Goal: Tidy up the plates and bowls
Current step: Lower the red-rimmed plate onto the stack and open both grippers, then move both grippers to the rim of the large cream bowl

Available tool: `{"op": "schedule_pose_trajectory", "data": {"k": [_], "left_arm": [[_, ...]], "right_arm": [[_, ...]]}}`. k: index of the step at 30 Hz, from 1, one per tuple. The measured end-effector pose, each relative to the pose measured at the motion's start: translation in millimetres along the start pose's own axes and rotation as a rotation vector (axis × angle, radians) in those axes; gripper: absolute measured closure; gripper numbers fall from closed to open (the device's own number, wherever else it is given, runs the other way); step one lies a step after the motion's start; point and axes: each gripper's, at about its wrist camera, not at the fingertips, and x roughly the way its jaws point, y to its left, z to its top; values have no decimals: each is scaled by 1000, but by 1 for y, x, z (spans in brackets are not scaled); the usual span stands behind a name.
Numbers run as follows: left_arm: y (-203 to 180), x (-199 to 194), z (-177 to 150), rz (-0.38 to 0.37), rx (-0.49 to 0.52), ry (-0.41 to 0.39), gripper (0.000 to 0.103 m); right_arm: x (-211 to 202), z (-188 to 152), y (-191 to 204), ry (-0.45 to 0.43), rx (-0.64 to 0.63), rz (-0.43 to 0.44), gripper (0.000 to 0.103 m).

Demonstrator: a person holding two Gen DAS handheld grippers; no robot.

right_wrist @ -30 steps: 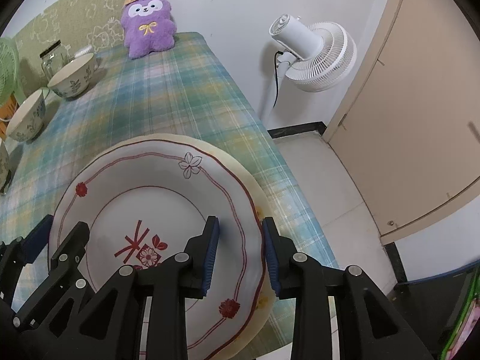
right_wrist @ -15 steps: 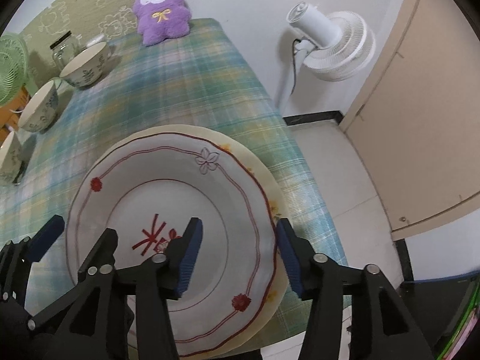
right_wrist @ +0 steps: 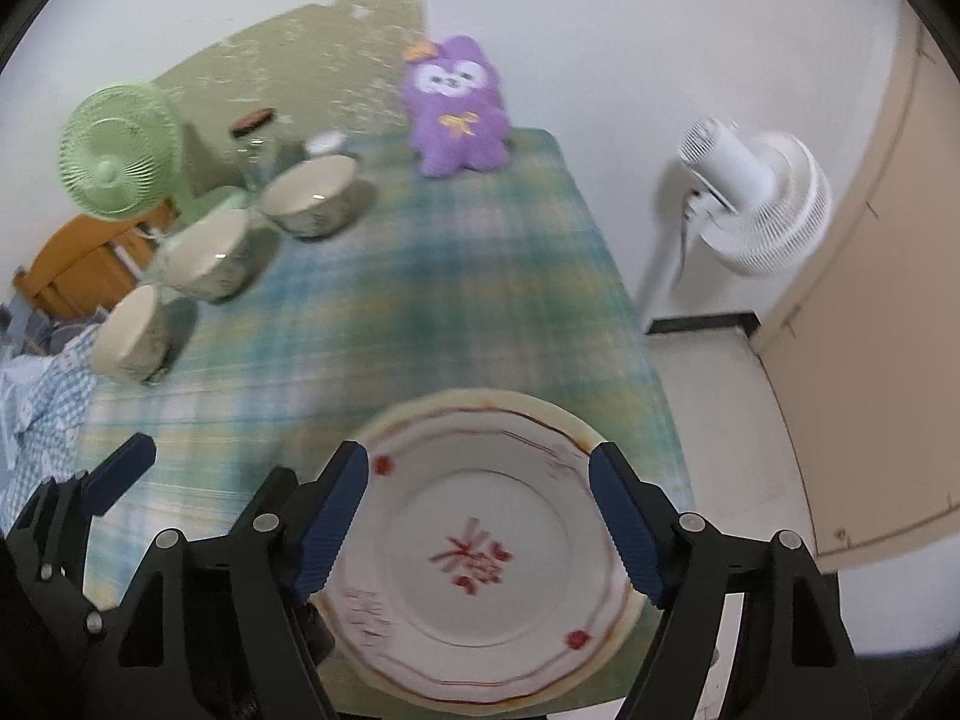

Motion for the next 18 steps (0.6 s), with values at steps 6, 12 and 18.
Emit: {"op": "schedule_pose_trajectory", "data": {"k": [6, 12, 18], "left_arm": [[53, -6, 8, -4, -39, -13, 11], [110, -10, 19, 17, -14, -27, 12], [169, -1, 29, 43, -1, -16, 14]], "right_arm": [[-13, 15, 47, -31, -38, 10, 24], [-18, 25, 106, -37, -27, -5, 24], [-11, 35, 169, -51, -16, -2, 24]]}}
